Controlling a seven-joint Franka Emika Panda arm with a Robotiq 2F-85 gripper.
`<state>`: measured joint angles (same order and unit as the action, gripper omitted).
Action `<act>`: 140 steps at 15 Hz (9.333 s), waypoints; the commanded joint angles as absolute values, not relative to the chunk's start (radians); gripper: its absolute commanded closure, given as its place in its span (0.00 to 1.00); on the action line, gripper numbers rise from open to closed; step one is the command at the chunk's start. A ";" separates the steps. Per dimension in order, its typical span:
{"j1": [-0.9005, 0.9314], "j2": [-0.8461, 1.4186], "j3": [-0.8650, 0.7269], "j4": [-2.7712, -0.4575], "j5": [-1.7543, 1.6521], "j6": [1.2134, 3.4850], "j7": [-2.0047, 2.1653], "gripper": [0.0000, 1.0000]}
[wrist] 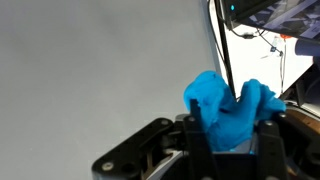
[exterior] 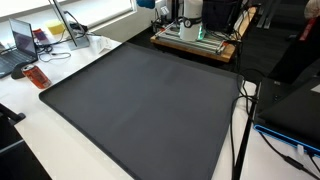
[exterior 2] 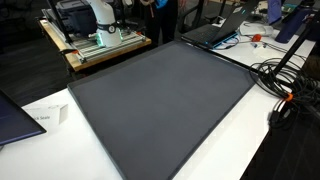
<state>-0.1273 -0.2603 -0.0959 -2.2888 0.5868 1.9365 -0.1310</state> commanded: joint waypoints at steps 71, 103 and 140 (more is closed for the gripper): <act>0.366 0.261 0.272 -1.623 -0.575 1.750 0.721 0.00; 0.492 0.606 0.206 -1.721 -0.983 2.005 0.333 0.00; 0.437 0.797 0.225 -1.380 -0.587 1.859 -0.021 0.00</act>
